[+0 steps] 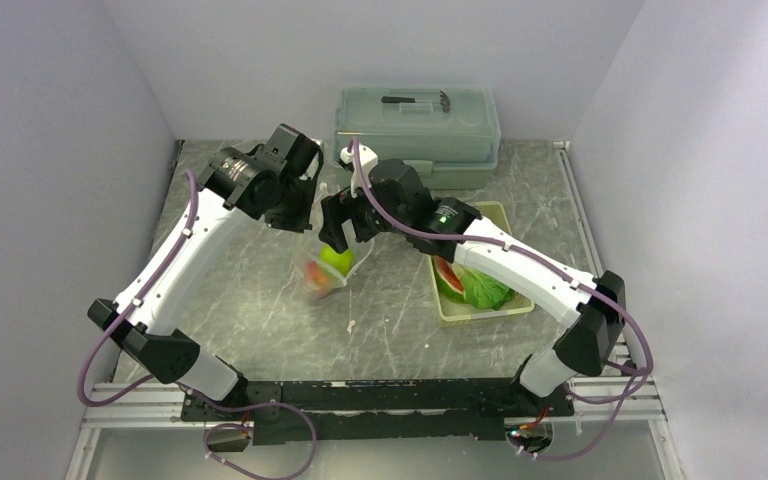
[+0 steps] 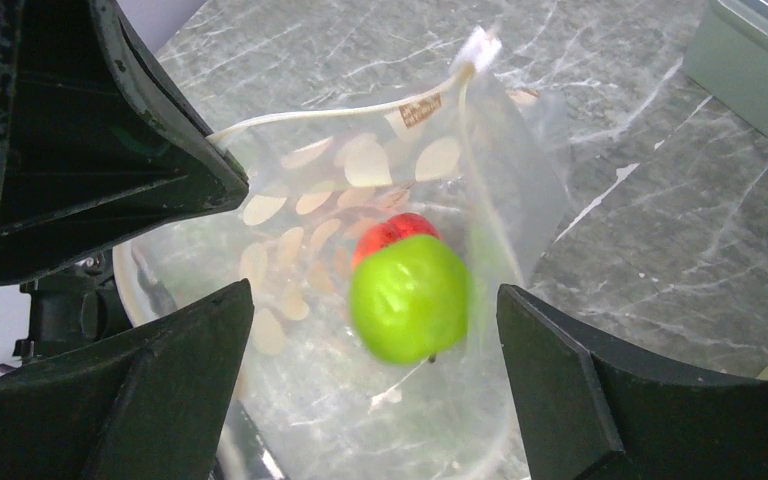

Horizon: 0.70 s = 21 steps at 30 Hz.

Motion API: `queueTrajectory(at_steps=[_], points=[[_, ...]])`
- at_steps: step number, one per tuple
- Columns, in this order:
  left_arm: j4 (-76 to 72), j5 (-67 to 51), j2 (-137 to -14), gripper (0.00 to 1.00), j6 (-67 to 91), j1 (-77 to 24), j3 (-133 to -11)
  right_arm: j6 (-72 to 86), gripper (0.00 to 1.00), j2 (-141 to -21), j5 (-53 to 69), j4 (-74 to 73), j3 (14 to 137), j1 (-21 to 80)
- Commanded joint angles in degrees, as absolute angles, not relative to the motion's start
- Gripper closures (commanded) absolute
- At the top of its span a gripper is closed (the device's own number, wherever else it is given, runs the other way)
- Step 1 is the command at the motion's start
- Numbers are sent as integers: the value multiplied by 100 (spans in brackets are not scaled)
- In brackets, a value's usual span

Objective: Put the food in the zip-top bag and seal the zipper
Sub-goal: Place the fake fruit in the zipper food storage bag.

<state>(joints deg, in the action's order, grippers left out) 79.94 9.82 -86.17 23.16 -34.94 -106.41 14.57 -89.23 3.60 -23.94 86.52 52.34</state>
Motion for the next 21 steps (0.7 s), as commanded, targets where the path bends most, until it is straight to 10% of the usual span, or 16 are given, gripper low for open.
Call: queueTrajectory(at_steps=[1, 21], points=[[7831, 892, -8458, 100, 2294, -3472, -10684, 1559, 2, -8698, 217, -2208, 8886, 5265], [7983, 968, -8646, 100, 2396, -3414, -10746, 1605, 7, -7585, 82, -2316, 8363, 5273]])
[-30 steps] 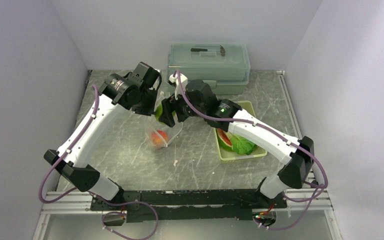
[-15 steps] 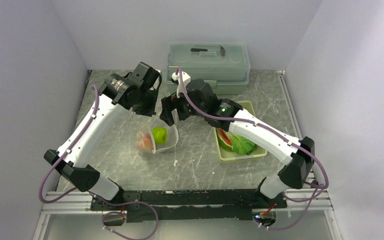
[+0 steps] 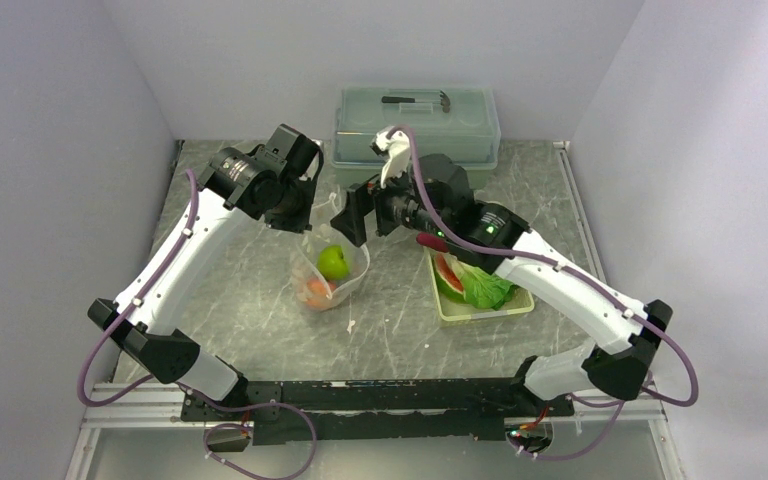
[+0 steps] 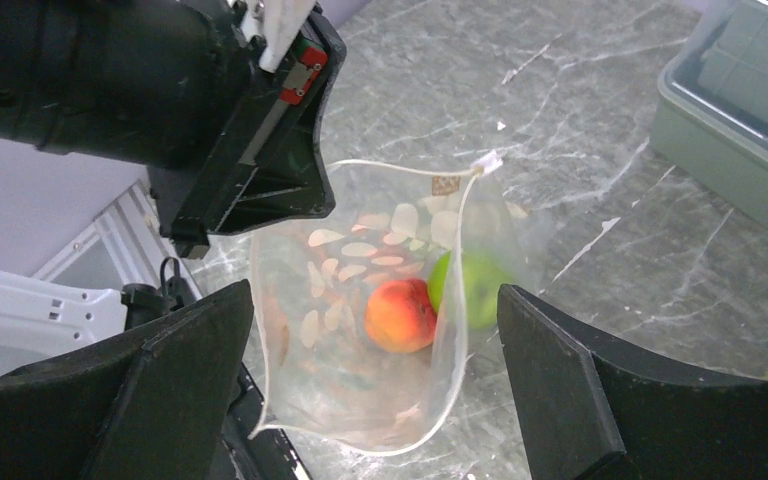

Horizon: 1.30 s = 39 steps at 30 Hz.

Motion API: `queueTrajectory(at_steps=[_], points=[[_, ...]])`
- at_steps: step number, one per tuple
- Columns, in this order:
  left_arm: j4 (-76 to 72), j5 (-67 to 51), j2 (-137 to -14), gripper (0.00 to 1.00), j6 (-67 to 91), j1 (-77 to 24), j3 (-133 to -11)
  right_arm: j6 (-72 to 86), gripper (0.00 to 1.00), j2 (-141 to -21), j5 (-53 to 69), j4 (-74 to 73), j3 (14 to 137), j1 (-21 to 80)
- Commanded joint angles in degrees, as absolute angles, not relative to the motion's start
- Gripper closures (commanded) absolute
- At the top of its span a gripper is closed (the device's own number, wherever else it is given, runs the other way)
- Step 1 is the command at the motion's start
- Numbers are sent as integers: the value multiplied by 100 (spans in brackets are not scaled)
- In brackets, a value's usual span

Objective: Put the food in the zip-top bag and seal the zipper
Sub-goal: Place the fake fruit in the zipper food storage bag, then adjust the zipper food storage bag at the center of the board.

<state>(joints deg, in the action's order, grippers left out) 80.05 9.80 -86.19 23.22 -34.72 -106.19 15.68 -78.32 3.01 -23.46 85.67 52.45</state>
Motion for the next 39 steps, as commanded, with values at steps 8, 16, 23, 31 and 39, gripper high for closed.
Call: queueTrajectory(at_steps=[8, 16, 23, 31, 39], points=[[7901, 825, -8705, 100, 2470, -3357, -10858, 1616, 11, -7311, 138, -2577, 7931, 5273], [7904, 714, -8745, 100, 2505, -3351, -10893, 1871, 16, -7810, -354, -2749, 8109, 5273], [7963, 729, -8724, 100, 2496, -3351, -10934, 1653, 20, -8578, -437, -2942, 8770, 5265], [7985, 703, -8663, 100, 2487, -3354, -10929, 1579, 39, -9314, -498, -3096, 9362, 5247], [7972, 695, -8532, 100, 2514, -3354, -10858, 1361, 60, -9658, -798, -3294, 9778, 5247]])
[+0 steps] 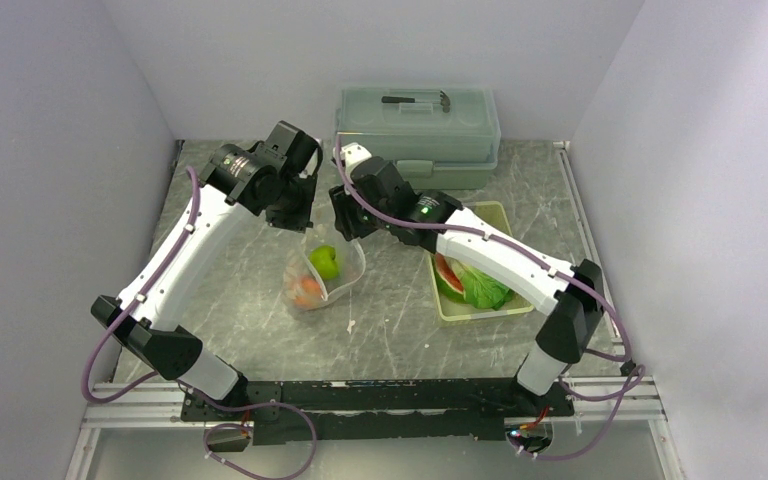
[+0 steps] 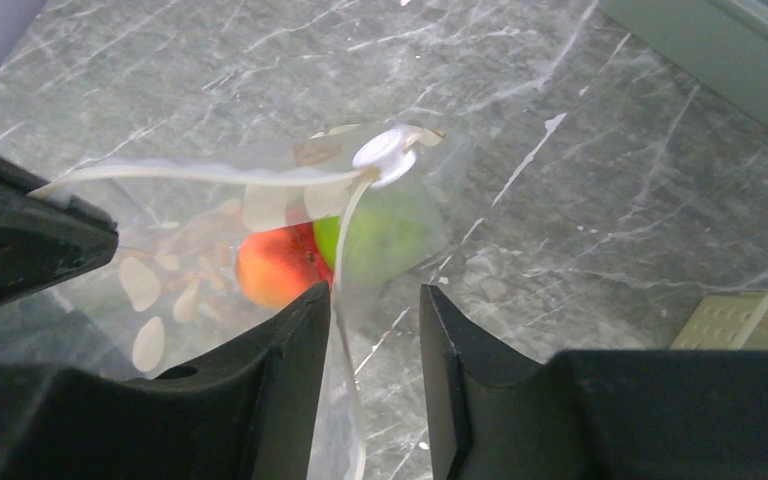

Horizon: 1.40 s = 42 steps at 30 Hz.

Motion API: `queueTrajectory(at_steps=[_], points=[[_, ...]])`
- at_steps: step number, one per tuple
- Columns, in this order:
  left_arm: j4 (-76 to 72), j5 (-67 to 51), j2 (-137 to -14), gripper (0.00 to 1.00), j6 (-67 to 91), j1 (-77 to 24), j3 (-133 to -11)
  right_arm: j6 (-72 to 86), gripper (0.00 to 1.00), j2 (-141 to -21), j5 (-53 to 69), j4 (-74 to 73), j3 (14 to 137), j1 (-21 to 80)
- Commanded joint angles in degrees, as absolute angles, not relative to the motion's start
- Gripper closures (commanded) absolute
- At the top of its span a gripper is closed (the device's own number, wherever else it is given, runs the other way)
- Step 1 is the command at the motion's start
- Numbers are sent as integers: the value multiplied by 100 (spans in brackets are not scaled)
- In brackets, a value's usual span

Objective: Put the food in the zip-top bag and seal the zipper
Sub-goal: Adjust the zipper food storage bag at the center of the board.

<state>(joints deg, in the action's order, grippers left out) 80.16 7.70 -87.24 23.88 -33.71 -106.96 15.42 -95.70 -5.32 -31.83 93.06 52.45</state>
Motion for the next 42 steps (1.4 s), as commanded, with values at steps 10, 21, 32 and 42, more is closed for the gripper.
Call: queueTrajectory(at_steps=[10, 21, 32, 42], points=[[7998, 734, -8353, 100, 2514, -3354, -10746, 1158, 74, -10215, -823, -3551, 10511, 5247], [8091, 1057, -8228, 100, 2527, -3349, -10650, 872, 100, -9992, -1395, -3900, 11430, 5301], [7870, 1688, -7872, 100, 2521, -3335, -10588, 823, 100, -8915, -2641, -2665, 10218, 5562], [6846, 1324, -7111, 79, 2107, -3340, -10047, 1176, 100, -9187, -2400, -3234, 10741, 5561]])
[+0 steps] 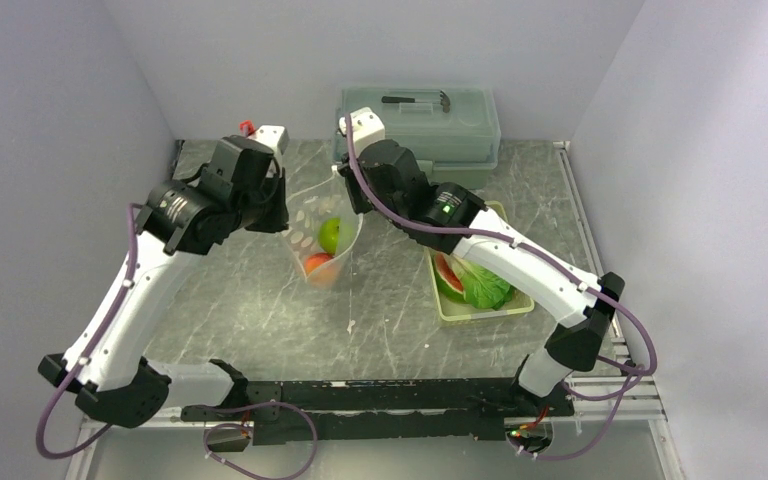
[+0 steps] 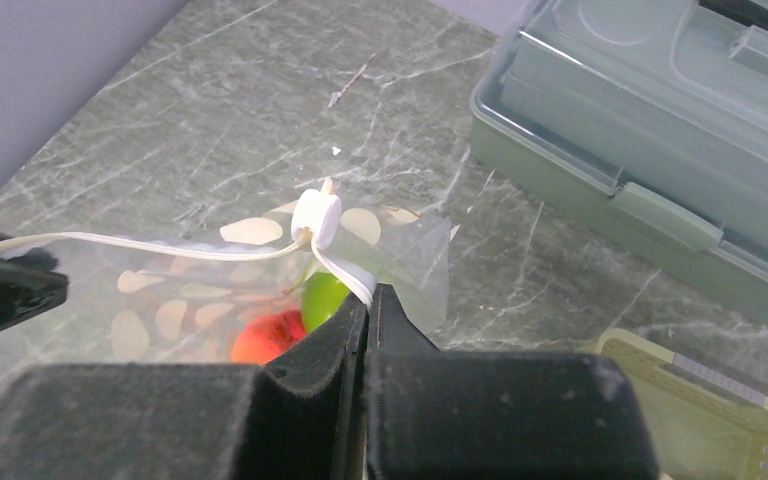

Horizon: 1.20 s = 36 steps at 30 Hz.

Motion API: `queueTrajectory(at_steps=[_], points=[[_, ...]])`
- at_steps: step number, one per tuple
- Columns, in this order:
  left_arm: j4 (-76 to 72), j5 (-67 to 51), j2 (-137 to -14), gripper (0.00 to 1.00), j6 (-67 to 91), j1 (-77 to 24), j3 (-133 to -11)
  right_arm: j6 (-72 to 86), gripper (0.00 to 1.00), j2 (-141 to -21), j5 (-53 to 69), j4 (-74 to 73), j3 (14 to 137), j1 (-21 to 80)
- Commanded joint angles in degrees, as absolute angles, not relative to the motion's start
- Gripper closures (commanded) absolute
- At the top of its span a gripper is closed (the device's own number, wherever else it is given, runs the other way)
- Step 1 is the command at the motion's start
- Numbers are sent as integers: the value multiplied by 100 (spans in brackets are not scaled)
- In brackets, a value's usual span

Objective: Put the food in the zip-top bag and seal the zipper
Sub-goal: Adjust the zipper food storage bag at the center of the board.

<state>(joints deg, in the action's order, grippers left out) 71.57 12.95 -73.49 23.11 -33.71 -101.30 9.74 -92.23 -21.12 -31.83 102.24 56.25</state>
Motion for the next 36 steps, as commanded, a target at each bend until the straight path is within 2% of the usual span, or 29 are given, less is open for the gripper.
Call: queueTrajectory(at_steps=[1, 12, 16, 22, 28, 33, 36], points=[[6847, 1274, -7129, 77, 2099, -3340, -10042, 1218, 100, -9237, -2392, -3306, 10834, 5559], [6468, 996, -7072, 55, 2052, -3340, -9651, 1520, 100, -9629, -2240, -3847, 11670, 5563], [6396, 1080, -7103, 54, 2031, -3336, -9671, 1524, 100, -9633, -2191, -3882, 11685, 5563], [6310, 1059, -7162, 69, 2039, -3339, -9673, 1542, 100, -9667, -2138, -3929, 11689, 5572], [6131, 1078, -7160, 73, 2042, -3339, -9614, 1536, 100, -9688, -2019, -3915, 11736, 5571], [5861, 1060, -7100, 94, 1917, -3340, -9470, 1538, 100, -9712, -1943, -3925, 11770, 5568], [5597, 1064, -7006, 100, 1817, -3338, -9280, 1518, 100, -9740, -1880, -3968, 11868, 5572]])
